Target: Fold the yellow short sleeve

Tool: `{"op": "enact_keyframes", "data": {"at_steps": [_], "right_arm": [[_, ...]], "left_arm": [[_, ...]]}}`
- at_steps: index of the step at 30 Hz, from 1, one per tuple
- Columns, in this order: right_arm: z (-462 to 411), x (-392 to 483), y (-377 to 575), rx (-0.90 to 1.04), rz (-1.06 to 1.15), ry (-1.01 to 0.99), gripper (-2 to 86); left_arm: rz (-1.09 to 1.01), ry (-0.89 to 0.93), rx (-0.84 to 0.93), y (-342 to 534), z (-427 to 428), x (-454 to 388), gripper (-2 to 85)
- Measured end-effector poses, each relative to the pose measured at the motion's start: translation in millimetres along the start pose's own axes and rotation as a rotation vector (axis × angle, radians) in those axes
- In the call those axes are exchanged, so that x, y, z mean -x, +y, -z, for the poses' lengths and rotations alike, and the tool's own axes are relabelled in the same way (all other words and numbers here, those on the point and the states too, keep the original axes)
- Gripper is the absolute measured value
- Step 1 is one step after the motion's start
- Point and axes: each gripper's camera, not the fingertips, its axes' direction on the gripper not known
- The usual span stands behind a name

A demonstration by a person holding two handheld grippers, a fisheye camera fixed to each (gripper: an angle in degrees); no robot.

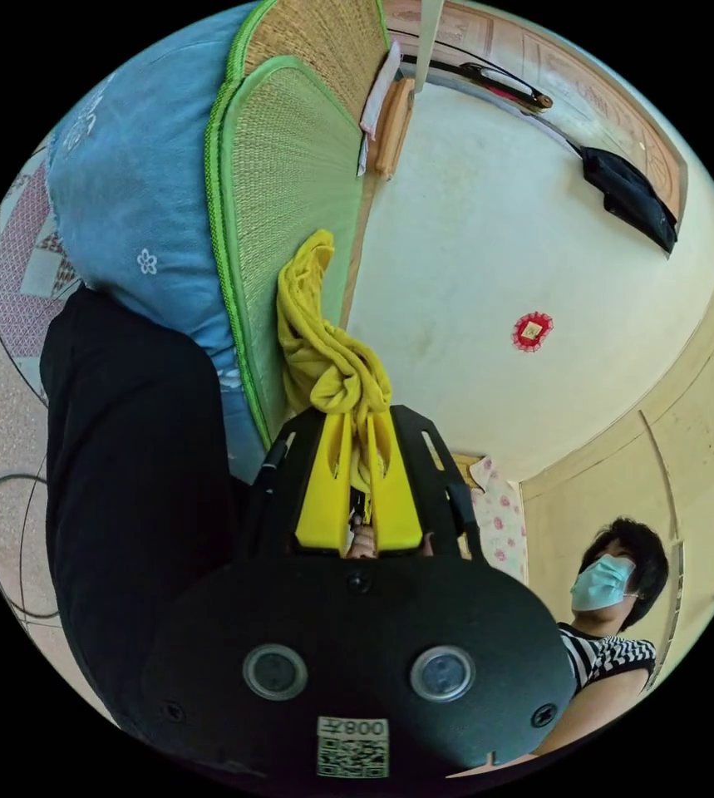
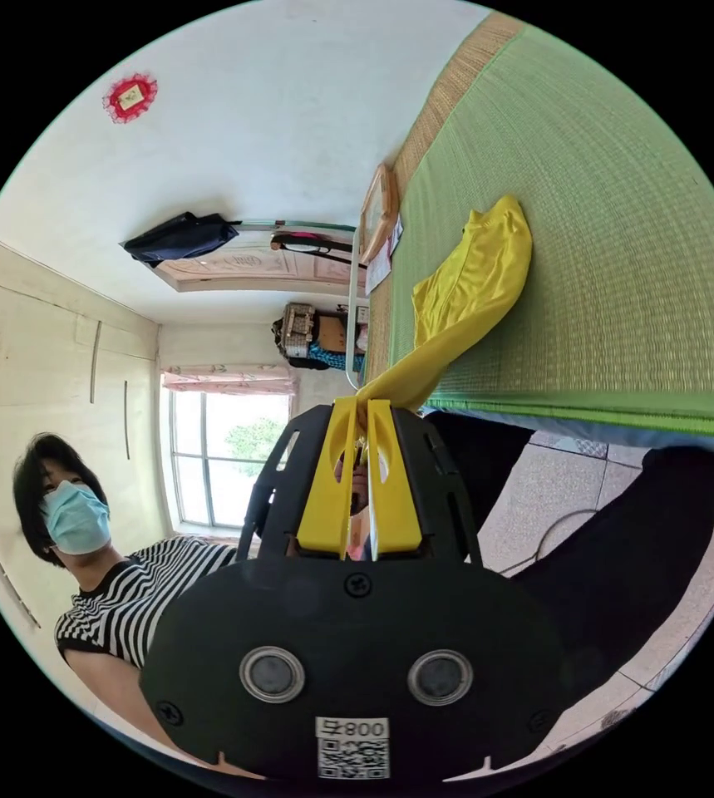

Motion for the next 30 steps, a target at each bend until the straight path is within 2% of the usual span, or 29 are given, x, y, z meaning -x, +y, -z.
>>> {"op": "enact_keyframes", "data": {"at_steps": [12, 30], "right_arm": [[99, 32, 117, -0.094, 0.149, -0.129, 2.0], [260, 109, 269, -0.289, 0.452, -0.227, 1.9]], "left_arm": [[-0.191, 0.105, 0.126, 46, -15, -118, 2.4], [-0.376, 0.243, 0.35, 108, -116, -315, 2.2]]}}
